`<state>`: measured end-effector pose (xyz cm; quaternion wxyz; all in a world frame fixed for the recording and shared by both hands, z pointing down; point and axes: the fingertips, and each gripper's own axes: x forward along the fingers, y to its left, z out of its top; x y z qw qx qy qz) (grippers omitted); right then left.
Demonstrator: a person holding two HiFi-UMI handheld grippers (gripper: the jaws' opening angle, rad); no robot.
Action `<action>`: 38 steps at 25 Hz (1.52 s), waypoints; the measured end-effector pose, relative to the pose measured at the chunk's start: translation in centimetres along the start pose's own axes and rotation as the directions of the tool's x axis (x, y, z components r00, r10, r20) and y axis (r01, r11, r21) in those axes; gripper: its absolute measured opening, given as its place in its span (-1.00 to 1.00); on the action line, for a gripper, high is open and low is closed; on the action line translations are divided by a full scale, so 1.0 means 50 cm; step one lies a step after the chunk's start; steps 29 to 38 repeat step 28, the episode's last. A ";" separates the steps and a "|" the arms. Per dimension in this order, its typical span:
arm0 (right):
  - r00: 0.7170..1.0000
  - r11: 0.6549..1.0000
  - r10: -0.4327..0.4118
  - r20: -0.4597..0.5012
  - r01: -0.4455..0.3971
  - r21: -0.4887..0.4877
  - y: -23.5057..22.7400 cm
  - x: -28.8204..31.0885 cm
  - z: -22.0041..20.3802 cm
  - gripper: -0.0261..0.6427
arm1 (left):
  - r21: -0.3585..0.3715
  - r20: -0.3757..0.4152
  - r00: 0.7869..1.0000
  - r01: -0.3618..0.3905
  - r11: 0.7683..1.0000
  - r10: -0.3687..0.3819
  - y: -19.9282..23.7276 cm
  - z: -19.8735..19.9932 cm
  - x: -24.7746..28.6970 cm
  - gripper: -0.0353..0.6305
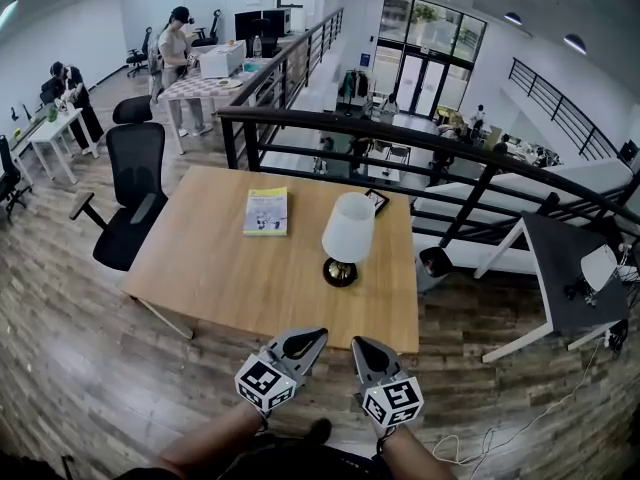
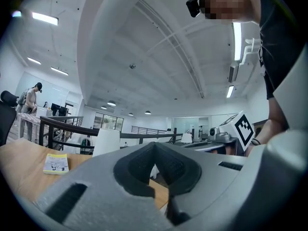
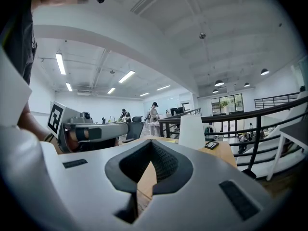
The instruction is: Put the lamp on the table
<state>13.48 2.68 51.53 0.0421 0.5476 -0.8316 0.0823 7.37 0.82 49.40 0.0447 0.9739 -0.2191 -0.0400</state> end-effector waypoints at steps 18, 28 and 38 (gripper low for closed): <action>0.998 0.998 -0.050 0.040 0.049 0.033 0.332 -0.004 -0.020 -0.88 | -0.004 -0.033 0.994 0.108 0.994 -0.108 -0.020 0.012 -0.305 -0.87; 0.997 0.998 -0.060 0.047 0.058 0.023 0.397 -0.008 -0.024 -0.88 | -0.012 -0.011 0.992 0.122 0.992 -0.122 -0.016 0.017 -0.375 -0.87; 0.997 0.998 -0.060 0.047 0.058 0.023 0.397 -0.008 -0.024 -0.88 | -0.012 -0.011 0.992 0.122 0.992 -0.122 -0.016 0.017 -0.375 -0.87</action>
